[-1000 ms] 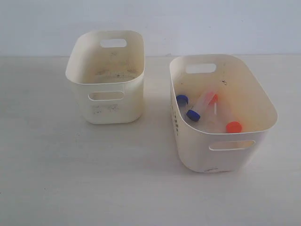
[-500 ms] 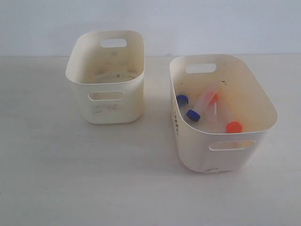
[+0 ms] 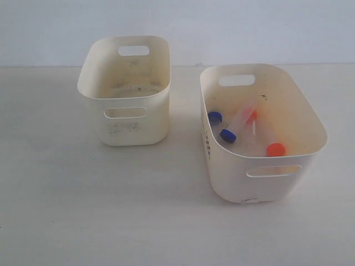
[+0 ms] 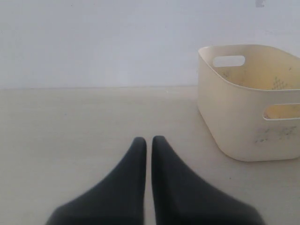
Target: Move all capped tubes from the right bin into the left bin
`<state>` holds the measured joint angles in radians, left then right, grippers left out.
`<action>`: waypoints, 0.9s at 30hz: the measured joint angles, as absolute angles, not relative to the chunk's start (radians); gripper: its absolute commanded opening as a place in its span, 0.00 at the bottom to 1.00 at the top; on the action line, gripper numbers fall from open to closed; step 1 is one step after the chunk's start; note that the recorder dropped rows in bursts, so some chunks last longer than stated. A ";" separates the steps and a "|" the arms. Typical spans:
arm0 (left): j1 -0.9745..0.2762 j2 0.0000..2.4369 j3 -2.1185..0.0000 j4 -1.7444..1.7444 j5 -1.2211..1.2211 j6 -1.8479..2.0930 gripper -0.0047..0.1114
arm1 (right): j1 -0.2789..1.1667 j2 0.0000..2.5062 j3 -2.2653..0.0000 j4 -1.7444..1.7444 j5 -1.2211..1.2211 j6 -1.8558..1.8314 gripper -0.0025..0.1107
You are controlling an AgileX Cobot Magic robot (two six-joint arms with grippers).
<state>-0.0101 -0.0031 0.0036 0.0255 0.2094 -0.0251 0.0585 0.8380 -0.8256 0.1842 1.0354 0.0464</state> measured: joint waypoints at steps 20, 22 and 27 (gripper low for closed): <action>-0.010 -0.003 0.004 0.025 0.209 -0.025 0.08 | 0.305 1.485 -1.033 0.536 0.541 0.006 0.37; -0.010 -0.003 0.004 0.025 0.209 -0.025 0.08 | 0.307 1.540 -1.080 0.531 0.541 0.036 0.37; -0.010 -0.003 0.004 0.025 0.209 -0.025 0.08 | 0.303 1.661 -1.170 0.458 0.543 0.172 0.37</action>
